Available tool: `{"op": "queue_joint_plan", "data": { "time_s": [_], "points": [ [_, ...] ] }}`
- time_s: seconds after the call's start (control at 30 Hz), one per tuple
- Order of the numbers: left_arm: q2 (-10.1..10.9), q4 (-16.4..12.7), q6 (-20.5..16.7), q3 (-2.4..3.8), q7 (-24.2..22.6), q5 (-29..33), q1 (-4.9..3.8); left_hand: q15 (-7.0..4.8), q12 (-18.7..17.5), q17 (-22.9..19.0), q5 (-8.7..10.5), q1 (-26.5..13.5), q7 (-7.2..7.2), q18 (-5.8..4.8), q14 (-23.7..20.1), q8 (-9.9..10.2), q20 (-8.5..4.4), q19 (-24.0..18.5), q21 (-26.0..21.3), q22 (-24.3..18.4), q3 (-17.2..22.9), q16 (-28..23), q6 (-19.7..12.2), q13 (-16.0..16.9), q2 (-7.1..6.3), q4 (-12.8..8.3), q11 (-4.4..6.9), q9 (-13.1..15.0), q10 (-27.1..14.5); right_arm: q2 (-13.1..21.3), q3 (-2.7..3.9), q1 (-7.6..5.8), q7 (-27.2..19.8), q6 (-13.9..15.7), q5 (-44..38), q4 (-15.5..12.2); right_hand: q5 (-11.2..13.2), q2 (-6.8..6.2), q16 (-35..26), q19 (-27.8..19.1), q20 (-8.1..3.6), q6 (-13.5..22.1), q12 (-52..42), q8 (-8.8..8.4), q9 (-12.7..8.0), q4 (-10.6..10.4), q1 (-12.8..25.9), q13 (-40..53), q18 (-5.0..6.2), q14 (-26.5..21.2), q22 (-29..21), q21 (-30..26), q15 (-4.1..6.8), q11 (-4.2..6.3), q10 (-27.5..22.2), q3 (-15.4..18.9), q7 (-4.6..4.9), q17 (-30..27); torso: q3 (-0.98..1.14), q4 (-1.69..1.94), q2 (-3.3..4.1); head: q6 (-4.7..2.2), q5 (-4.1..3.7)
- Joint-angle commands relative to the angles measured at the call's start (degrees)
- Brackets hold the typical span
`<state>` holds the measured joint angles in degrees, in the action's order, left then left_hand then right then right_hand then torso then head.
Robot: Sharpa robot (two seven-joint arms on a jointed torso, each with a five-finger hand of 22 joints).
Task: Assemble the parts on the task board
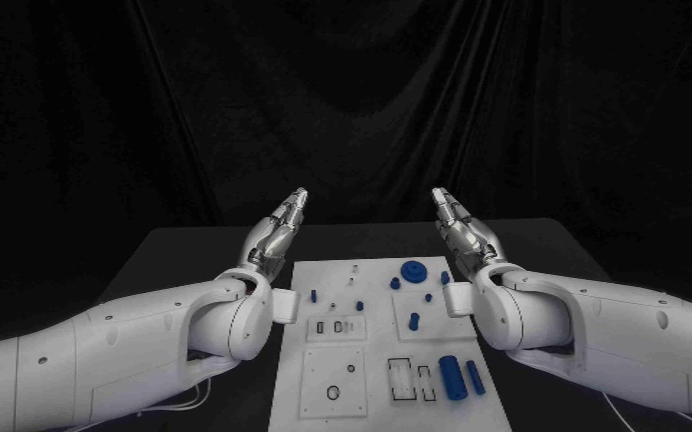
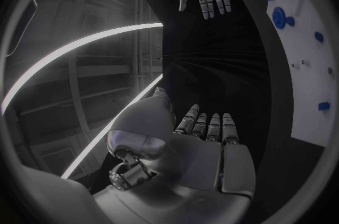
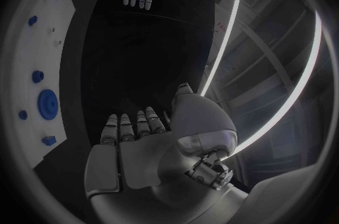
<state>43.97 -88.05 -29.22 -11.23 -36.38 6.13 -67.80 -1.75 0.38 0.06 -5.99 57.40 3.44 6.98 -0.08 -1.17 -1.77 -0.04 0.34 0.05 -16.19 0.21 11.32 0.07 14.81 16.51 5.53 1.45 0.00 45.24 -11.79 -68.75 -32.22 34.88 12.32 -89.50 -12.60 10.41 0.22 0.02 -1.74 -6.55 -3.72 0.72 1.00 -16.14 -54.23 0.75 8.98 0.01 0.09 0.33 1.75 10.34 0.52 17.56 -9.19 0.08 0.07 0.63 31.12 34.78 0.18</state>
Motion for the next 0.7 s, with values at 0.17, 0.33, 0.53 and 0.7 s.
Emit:
{"op": "queue_joint_plan", "data": {
  "time_s": [0.17,0.33,0.53,0.7],
  "points": [
    [-0.2,2.6,12.7,-0.9,-11.0,1.0,-0.77,-4.48,-0.4,-0.1,-0.54,2.2,0.01,2.05,0.1,-0.3,0.77,0.0,-0.3,-0.1,-0.6,-0.2,0.7,-0.1,0.24,0.1,0.31,0.1,0.0,1.3,0.0,-0.19,-0.7,-9.4,-2.6,1.8,-0.5,-0.83,-0.2,0.0,1.9,-0.7,-1.0,0.38,0.1,-0.5,-3.6,0.2,0.38,0.0,-0.1,-0.3,3.39,-4.33,-0.2,0.8,-0.36,-0.1,-0.05,0.18,0.09,3.01,-0.63],
    [0.2,2.9,13.4,-0.9,-11.1,-2.2,-0.78,-5.2,-0.4,-0.1,-3.28,5.3,-0.65,-0.23,0.1,-0.4,-2.41,0.0,-0.3,-0.1,0.0,-0.2,1.6,-0.1,0.5,0.1,-0.27,0.2,0.0,1.6,0.0,-0.56,0.1,-9.8,-7.1,2.7,-1.5,-2.58,1.2,0.4,13.81,-3.7,-4.1,0.92,0.6,-0.3,-7.1,0.6,-0.24,0.9,0.2,0.0,-8.71,-10.94,0.4,-0.3,5.1,0.6,-0.13,0.14,0.11,4.04,-0.92],
    [2.6,0.3,13.9,-0.88,-8.6,-4.3,-1.54,-3.96,-0.4,-0.1,-7.11,8.7,-1.4,-1.51,0.1,-0.5,-2.47,0.0,-0.3,-0.1,0.5,-0.2,2.7,-0.1,0.56,0.1,-1.1,0.3,0.0,2.6,0.0,-2.56,2.5,-10.1,-18.8,3.2,-7.9,-5.85,19.2,22.2,18.65,-13.6,-17.6,4.24,1.5,-0.6,-16.0,1.8,-1.48,24.9,5.5,11.2,-15.32,-17.82,5.3,-3.5,9.42,4.6,-0.11,0.05,0.24,5.46,-1.63],
    [4.5,-2.1,13.7,-0.88,-7.4,-4.8,-3.1,-2.66,-0.4,-0.1,-11.2,11.7,-1.83,-1.47,0.1,-0.5,-1.13,0.0,-0.3,-0.1,1.1,-0.2,2.9,-0.1,0.54,0.0,-1.72,0.3,0.0,3.8,0.0,-5.66,8.0,-10.7,-25.8,2.5,-8.6,-6.82,20.8,34.5,18.43,-15.4,-22.0,4.77,1.6,-0.3,-20.5,2.2,-1.42,33.5,5.8,14.4,-15.2,-18.24,9.1,-4.4,10.76,3.8,-0.13,-0.02,0.31,5.98,-1.68]
  ]
}}
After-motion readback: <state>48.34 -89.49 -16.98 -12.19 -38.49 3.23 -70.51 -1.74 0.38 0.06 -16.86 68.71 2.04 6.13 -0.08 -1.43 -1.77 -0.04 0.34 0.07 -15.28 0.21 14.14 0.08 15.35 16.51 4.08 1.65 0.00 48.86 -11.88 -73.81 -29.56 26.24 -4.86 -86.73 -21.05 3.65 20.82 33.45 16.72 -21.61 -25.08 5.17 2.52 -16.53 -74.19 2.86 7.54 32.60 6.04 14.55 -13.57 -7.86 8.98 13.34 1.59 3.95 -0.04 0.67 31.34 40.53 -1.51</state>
